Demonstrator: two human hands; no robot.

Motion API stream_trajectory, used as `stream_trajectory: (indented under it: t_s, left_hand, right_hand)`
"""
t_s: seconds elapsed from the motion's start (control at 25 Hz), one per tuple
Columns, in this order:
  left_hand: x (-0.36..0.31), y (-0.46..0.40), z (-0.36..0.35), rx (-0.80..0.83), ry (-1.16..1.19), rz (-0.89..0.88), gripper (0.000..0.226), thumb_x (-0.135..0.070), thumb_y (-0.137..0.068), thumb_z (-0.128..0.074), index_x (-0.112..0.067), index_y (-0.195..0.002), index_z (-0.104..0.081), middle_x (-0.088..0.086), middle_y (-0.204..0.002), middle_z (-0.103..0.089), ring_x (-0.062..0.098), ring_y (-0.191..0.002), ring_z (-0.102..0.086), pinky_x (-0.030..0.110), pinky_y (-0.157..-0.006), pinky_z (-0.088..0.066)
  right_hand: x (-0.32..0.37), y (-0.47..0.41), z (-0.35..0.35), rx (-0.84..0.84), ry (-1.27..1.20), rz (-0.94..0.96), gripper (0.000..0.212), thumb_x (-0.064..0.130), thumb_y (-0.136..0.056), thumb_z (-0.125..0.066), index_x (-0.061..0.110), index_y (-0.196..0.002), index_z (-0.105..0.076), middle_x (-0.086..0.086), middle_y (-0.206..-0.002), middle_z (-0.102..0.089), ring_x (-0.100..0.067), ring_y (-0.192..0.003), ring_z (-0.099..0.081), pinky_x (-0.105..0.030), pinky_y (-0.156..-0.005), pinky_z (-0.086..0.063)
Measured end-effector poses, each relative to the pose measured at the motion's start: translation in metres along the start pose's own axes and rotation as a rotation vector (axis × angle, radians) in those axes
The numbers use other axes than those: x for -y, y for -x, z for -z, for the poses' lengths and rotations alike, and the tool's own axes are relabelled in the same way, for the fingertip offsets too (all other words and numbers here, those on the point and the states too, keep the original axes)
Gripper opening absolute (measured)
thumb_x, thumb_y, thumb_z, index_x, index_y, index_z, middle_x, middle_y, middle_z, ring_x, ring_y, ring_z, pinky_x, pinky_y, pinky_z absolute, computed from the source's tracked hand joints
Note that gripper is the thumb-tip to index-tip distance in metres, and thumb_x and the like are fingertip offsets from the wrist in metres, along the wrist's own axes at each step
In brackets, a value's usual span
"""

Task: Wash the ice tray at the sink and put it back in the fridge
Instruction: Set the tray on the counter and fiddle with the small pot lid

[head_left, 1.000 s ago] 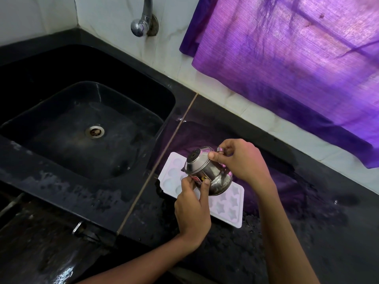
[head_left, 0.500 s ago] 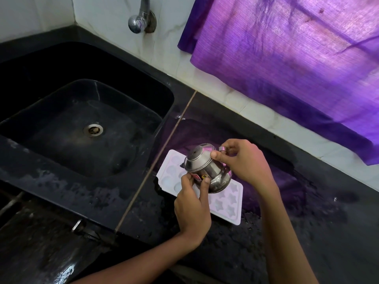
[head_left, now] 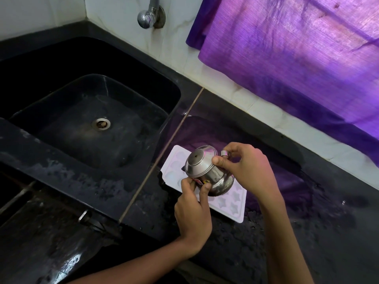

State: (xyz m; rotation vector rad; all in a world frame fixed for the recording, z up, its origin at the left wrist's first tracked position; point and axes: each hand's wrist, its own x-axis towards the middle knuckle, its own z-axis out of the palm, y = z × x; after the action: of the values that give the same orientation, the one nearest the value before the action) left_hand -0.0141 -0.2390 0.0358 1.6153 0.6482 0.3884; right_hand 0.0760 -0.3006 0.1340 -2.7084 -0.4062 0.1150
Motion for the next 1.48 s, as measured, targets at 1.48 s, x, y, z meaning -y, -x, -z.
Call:
stream_trajectory:
  t_s: [1.48]
  left_hand:
    - [-0.006,0.008,0.006,-0.061,-0.027,-0.016,0.019,-0.031,-0.088,-0.058,-0.02,-0.089,-0.042,-0.001,-0.098,-0.073,0.023,-0.088,-0.067,0.009,-0.06,-0.033]
  right_hand:
    - [-0.007,0.009,-0.001,-0.005,-0.084,0.011,0.028,0.049,-0.073,-0.072,0.025,-0.073,-0.059,0.005,-0.082,-0.068,-0.009,-0.083,-0.063,-0.016,-0.065,-0.042]
